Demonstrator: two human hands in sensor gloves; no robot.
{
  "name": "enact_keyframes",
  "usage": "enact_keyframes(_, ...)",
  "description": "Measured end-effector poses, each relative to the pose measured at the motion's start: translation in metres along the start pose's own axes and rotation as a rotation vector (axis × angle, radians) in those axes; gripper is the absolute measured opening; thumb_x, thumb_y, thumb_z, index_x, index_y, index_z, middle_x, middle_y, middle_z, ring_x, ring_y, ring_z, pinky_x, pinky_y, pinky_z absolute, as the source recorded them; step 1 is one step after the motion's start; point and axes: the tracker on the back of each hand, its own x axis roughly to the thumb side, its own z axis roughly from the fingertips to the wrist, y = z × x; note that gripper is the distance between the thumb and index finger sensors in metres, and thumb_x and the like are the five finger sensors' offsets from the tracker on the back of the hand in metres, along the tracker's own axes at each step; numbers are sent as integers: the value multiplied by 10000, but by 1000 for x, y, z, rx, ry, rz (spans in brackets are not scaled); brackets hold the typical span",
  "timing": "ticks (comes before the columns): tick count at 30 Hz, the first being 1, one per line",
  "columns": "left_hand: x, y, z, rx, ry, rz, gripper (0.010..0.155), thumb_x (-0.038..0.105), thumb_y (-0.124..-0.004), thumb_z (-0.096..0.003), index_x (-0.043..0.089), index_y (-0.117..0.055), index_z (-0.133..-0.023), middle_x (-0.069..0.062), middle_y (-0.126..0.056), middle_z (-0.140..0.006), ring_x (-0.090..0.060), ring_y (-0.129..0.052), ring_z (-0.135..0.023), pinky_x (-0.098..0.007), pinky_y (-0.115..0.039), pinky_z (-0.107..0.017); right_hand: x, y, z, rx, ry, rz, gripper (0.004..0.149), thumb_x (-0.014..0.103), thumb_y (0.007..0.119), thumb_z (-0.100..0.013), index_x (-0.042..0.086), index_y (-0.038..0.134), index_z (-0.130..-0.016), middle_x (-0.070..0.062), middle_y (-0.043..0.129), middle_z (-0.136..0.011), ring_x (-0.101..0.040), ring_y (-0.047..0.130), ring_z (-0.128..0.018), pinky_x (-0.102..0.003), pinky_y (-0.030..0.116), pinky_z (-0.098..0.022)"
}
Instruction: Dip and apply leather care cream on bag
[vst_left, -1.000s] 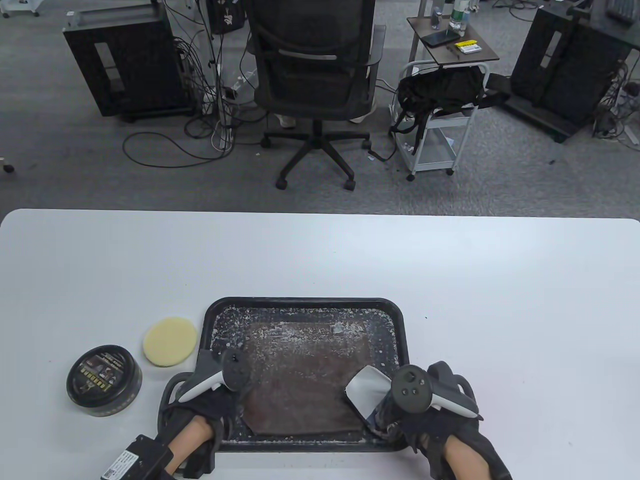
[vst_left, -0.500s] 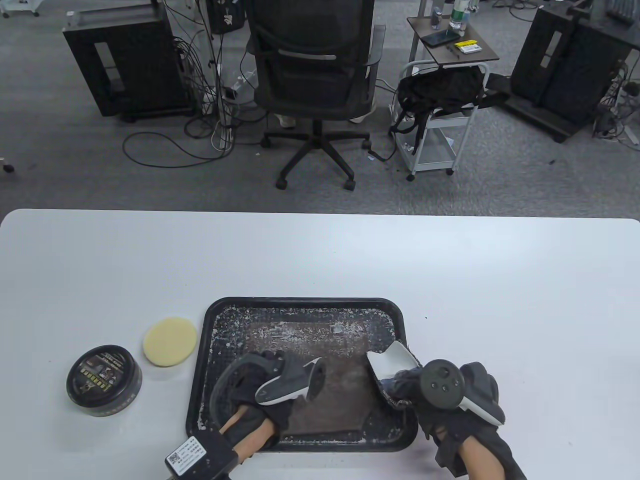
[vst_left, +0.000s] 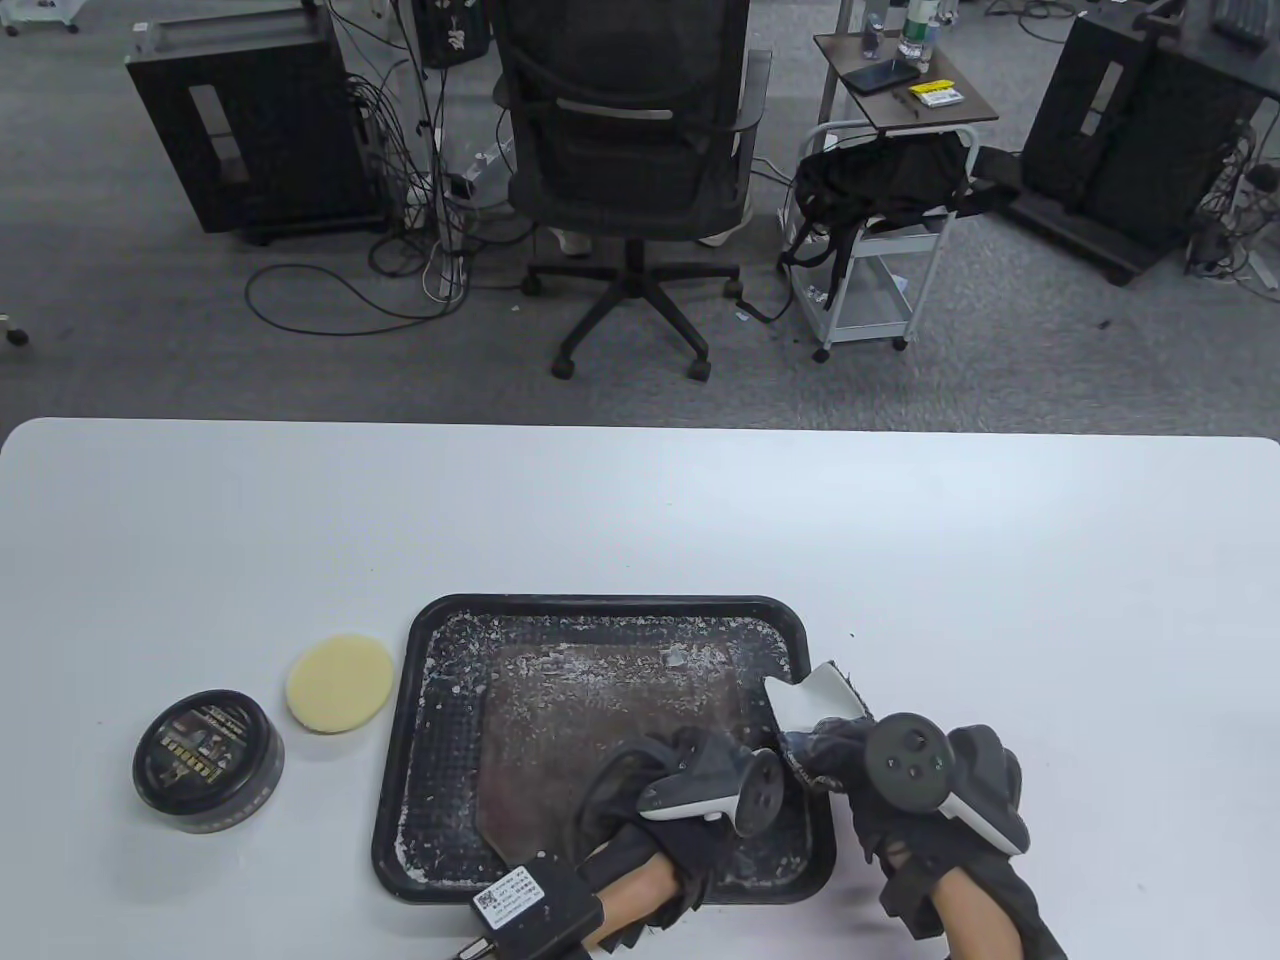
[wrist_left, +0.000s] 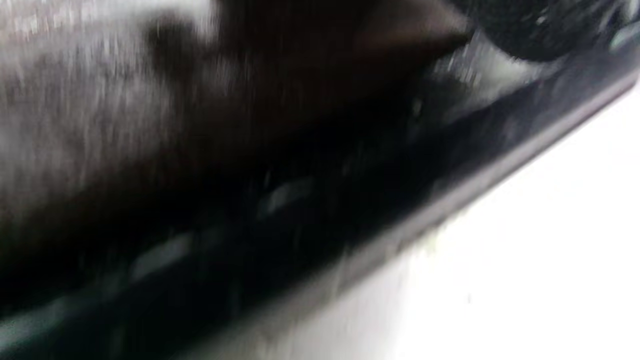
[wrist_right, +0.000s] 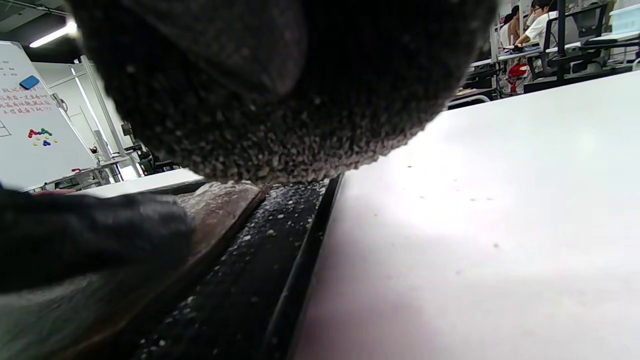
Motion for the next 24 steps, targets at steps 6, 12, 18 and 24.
enact_keyframes(6, -5, -5, -5, -6, -36, 62, 934, 619, -702, -381, 258, -120, -1016, -69, -54, -1067, -372, -168, -1046, -626, -317, -752, -1, -2, 0, 15, 4, -1, 455, 176, 799, -375, 325, 949, -778, 48, 911, -921, -253, 884, -860, -489, 709, -647)
enact_keyframes(12, 4, -2, 0, 101, -48, -12, 769, 519, -589, -428, 169, -264, -1030, -159, -209, -1072, -454, -322, -1026, -626, -440, -745, -3, -3, 0, 11, 7, -8, 455, 177, 798, -376, 326, 948, -779, 50, 909, -923, -252, 882, -862, -490, 710, -646)
enact_keyframes(18, -2, 7, 10, 271, -55, 86, 678, 443, -593, -404, 140, -529, -1007, -179, -516, -1045, -437, -597, -970, -585, -629, -698, -7, -4, 2, -3, 25, -19, 454, 178, 798, -376, 326, 949, -778, 48, 908, -924, -253, 883, -861, -491, 711, -645)
enact_keyframes(24, -15, 13, 23, 378, -62, 200, 679, 435, -625, -371, 142, -605, -983, -181, -654, -998, -395, -752, -914, -537, -745, -652, -12, -8, 4, -37, 29, -59, 454, 178, 798, -376, 328, 948, -778, 50, 908, -923, -250, 882, -862, -491, 712, -644)
